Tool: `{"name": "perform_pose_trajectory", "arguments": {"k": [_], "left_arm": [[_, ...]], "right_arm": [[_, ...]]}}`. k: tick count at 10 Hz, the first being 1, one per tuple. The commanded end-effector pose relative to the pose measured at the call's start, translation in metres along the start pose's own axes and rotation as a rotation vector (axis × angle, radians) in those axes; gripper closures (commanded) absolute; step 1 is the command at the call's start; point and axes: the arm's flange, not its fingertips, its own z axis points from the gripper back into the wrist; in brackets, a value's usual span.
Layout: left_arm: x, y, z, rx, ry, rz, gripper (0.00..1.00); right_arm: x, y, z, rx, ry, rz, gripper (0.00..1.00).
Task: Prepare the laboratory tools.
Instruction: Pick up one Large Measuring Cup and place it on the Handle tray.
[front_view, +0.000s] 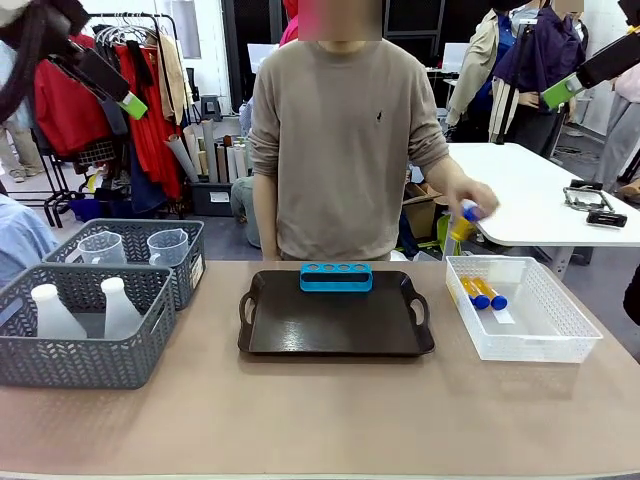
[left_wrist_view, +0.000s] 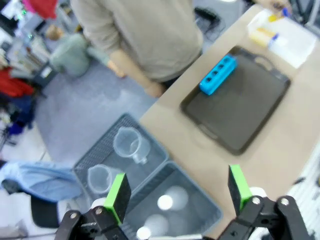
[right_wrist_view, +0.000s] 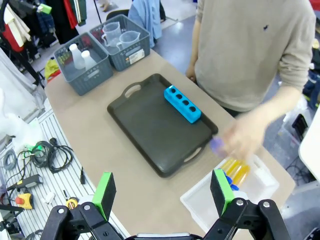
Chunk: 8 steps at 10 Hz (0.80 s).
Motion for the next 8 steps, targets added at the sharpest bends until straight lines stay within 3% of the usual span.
{"name": "perform_pose_trajectory", "arguments": {"k": [1,4,6,7,8], "left_arm": [[0.022,0.006,-0.01,0.076,0.147,0.049,0.0],[0.012,0.03,-0.066,0.104,0.27,0.103,0.0],[-0.004,0.039,-0.099,0.104,0.29,0.125,0.0],[-0.01,0.039,-0.104,0.097,0.255,0.139,0.0],[-0.004,0.038,-0.096,0.082,0.29,0.101,0.0]], "right_arm": [[0.0,0.001,-0.001,0.011,-0.008,0.004,0.0],[0.0,0.001,-0.001,0.011,-0.008,0.004,0.0],[0.0,0.001,-0.001,0.011,-0.008,0.004,0.0],[0.0,0.001,-0.001,0.011,-0.008,0.004,0.0],[0.0,0.001,-0.001,0.011,-0.008,0.004,0.0]]}}
